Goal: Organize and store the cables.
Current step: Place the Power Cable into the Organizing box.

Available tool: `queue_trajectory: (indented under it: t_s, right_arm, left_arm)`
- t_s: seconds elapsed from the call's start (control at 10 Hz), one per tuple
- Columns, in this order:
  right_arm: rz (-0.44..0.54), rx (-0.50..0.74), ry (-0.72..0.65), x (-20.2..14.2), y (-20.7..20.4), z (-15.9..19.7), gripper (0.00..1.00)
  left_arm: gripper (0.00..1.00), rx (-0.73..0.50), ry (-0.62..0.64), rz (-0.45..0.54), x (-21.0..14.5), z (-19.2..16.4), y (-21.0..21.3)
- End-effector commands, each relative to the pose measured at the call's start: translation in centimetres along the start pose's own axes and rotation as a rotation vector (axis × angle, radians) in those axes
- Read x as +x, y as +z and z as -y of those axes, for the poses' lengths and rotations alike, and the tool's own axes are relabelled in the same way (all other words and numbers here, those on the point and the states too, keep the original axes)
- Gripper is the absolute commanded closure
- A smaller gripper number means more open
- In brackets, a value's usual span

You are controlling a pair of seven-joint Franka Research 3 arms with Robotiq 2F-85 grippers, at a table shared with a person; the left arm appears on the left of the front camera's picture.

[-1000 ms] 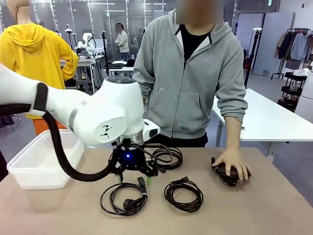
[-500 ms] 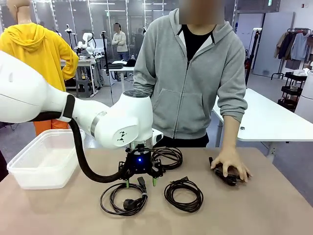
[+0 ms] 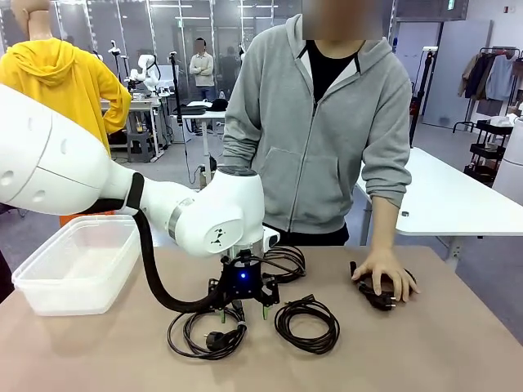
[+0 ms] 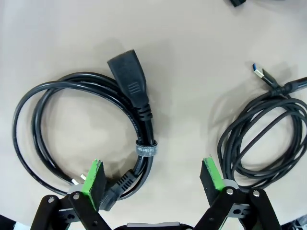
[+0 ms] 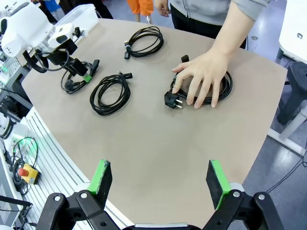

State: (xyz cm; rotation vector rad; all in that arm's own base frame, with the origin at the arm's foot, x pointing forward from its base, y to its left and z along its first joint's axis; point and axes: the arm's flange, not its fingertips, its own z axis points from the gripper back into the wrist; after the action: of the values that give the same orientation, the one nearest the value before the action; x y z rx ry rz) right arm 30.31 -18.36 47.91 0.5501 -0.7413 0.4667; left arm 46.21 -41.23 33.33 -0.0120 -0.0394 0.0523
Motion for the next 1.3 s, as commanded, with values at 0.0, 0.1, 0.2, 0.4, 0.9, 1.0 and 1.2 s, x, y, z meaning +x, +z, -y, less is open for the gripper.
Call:
queue_trajectory:
  t_s: [0.0, 0.1, 0.2, 0.4, 0.9, 1.0, 1.2]
  right_arm:
    - [0.012, 0.007, 0.016, 0.0, 0.1, 0.1, 0.0]
    - [0.012, 0.007, 0.016, 0.0, 0.1, 0.1, 0.0]
    - [0.012, 0.007, 0.016, 0.0, 0.1, 0.1, 0.0]
    - [0.012, 0.007, 0.016, 0.0, 0.1, 0.1, 0.0]
    - [0.012, 0.007, 0.016, 0.0, 0.1, 0.1, 0.0]
    - [0.012, 0.007, 0.016, 0.0, 0.1, 0.1, 0.0]
    - [0.012, 0.007, 0.016, 0.0, 0.1, 0.1, 0.0]
  left_arm:
    - [0.0, -0.007, -0.019, -0.044, 0.6, 0.3, -0.9]
    - [0.0, -0.02, -0.008, -0.05, 0.6, 0.2, -1.4]
    - [0.0, -0.007, -0.014, -0.062, 0.9, 0.3, -2.0]
    - [0.11, -0.016, -0.052, -0.048, 0.8, 0.1, -2.1]
    - [1.0, 0.005, -0.068, -0.057, 0.4, 0.2, -2.0]
    - [0.95, 0.006, -0.068, -0.054, 0.4, 0.2, -1.9]
    - [1.0, 0.0, -0.071, -0.051, 0.5, 0.2, -1.9]
